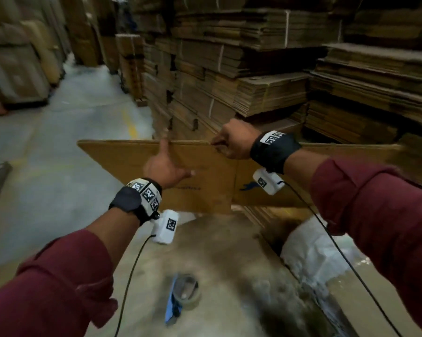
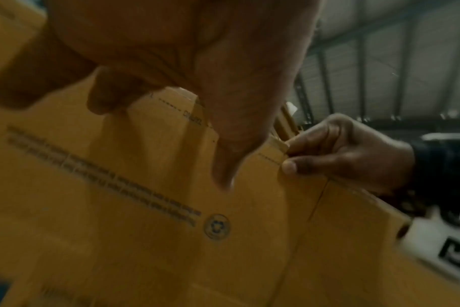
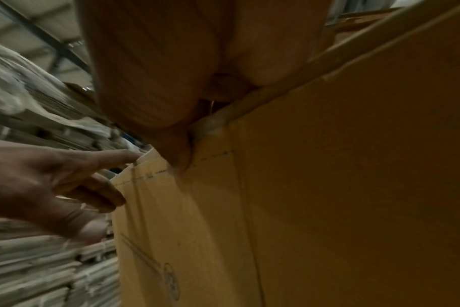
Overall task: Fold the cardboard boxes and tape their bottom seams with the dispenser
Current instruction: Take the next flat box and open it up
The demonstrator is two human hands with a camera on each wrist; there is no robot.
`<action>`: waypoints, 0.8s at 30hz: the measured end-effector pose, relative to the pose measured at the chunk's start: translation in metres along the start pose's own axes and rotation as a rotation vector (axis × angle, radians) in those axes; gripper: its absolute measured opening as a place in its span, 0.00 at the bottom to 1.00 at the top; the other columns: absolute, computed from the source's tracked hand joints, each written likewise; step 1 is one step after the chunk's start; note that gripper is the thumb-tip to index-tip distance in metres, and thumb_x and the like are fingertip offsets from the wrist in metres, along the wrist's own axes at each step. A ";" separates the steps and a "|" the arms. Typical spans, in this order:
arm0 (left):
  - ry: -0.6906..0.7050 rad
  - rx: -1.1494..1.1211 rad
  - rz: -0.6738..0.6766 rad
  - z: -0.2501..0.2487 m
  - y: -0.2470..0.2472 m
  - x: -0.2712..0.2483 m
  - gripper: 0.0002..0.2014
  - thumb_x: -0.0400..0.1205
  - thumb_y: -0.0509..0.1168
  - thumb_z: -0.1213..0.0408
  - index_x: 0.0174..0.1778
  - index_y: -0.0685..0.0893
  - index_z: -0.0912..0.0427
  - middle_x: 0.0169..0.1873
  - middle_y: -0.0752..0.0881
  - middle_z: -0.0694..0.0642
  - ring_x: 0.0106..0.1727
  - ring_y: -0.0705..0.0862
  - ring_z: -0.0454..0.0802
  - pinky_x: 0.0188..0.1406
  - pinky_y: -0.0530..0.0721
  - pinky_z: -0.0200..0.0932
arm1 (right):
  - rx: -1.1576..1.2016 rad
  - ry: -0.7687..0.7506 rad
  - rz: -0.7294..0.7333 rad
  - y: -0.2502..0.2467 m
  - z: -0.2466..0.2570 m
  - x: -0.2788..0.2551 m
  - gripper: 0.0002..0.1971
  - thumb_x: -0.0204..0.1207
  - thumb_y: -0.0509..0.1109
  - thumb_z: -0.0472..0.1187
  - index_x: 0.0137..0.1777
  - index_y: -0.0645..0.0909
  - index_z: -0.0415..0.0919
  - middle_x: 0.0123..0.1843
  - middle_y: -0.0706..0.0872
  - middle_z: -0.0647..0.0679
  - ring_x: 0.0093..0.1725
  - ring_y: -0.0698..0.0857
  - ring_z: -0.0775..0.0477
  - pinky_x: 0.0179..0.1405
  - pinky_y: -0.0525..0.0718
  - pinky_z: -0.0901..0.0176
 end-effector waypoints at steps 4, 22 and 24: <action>-0.078 0.295 -0.340 0.074 -0.135 -0.042 0.42 0.77 0.69 0.30 0.83 0.57 0.32 0.77 0.61 0.74 0.79 0.62 0.81 0.73 0.62 0.89 | 0.114 -0.185 -0.036 -0.019 0.133 0.031 0.11 0.82 0.73 0.40 0.62 0.91 0.45 0.57 0.94 0.50 0.51 0.91 0.51 0.47 0.86 0.59; -0.390 0.284 -0.716 0.421 -0.491 -0.329 0.30 0.77 0.71 0.34 0.63 0.78 0.53 0.73 0.62 0.66 0.77 0.58 0.72 0.71 0.71 0.73 | 0.287 -0.609 0.423 0.051 0.580 0.042 0.16 0.87 0.63 0.60 0.68 0.84 0.58 0.59 0.89 0.62 0.56 0.89 0.54 0.62 0.85 0.52; -0.377 0.284 -0.615 0.447 -0.489 -0.332 0.29 0.76 0.71 0.32 0.62 0.75 0.49 0.74 0.61 0.64 0.80 0.56 0.72 0.73 0.70 0.77 | 0.302 -0.580 0.522 0.073 0.597 0.035 0.16 0.87 0.61 0.62 0.57 0.88 0.58 0.52 0.93 0.57 0.50 0.91 0.53 0.60 0.87 0.47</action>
Point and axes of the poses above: each hand's wrist, its own x-axis towards the middle knuckle, its own y-axis out of the palm, z = x × y, the point moved 10 cm from there along x, towards the middle knuckle
